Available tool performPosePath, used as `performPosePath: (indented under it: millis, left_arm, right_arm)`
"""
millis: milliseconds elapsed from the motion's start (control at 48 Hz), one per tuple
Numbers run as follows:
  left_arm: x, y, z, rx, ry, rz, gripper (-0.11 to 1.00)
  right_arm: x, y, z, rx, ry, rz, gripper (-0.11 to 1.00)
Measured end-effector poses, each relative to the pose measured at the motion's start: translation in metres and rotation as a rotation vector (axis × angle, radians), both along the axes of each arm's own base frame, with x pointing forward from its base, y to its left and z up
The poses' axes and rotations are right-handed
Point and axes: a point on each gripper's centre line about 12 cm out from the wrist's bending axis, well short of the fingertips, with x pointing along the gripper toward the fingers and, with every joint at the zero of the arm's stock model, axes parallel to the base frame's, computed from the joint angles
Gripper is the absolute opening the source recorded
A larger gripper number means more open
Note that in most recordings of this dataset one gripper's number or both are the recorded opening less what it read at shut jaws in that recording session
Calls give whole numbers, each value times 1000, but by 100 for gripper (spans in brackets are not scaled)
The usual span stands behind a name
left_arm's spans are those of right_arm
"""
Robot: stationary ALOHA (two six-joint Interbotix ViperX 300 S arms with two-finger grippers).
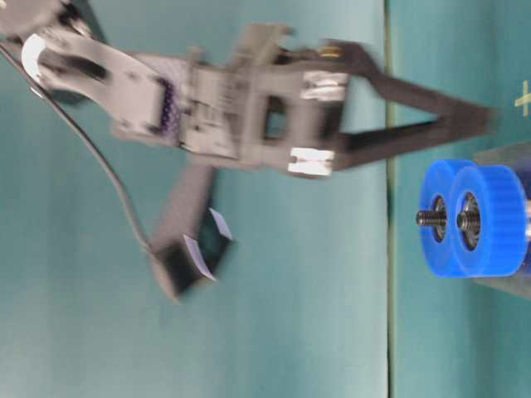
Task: Fit the small gear onto the shaft.
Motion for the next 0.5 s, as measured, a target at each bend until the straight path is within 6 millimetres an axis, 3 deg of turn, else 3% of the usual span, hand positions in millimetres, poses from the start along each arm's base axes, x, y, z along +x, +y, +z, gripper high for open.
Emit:
performPosePath:
  millis: [312, 500]
  left_arm:
    - [0, 1, 1, 4, -3, 1, 0]
    - [-4, 0, 2, 34, -12, -13, 0]
  right_arm:
    - [-23, -24, -3, -57, -76, -41, 0]
    - [-44, -30, 10, -115, -215, -36, 0]
